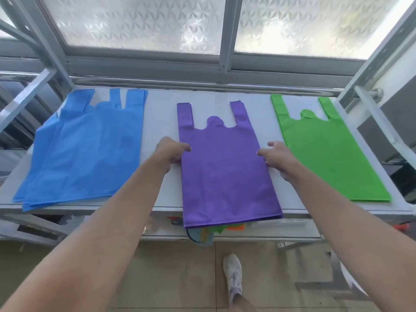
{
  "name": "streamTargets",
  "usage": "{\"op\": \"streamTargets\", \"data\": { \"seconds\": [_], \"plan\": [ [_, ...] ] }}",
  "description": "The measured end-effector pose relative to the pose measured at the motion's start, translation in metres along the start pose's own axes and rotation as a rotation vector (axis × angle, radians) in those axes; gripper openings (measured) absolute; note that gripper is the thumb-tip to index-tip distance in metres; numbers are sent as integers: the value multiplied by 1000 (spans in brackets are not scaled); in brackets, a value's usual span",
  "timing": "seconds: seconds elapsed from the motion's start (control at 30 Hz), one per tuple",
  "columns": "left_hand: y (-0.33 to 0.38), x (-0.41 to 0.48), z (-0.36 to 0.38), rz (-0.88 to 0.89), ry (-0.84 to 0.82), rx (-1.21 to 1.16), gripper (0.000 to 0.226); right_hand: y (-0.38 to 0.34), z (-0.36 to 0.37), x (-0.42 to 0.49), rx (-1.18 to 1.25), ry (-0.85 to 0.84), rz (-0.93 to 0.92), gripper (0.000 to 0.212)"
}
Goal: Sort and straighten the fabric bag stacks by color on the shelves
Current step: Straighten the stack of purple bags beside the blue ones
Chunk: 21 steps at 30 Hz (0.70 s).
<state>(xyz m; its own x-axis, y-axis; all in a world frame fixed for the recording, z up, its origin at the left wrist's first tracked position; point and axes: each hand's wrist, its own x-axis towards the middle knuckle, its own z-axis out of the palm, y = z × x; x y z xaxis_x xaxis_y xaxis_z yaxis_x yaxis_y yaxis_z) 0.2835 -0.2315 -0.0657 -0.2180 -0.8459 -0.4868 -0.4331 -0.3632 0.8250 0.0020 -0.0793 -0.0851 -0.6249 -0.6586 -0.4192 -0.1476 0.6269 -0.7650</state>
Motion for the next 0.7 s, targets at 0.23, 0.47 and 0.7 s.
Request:
{"op": "streamTargets", "data": {
  "seconds": [0.23,0.47,0.7],
  "plan": [
    [51,86,8,54,68,-94,38,-88,16,70,-62,-36,-66,40],
    [55,115,9,72,-399,-337,26,-106,31,100,-346,3,-158,31],
    [50,122,11,141,-530,-722,19,-97,18,111,444,-478,-180,30]
  ]
}}
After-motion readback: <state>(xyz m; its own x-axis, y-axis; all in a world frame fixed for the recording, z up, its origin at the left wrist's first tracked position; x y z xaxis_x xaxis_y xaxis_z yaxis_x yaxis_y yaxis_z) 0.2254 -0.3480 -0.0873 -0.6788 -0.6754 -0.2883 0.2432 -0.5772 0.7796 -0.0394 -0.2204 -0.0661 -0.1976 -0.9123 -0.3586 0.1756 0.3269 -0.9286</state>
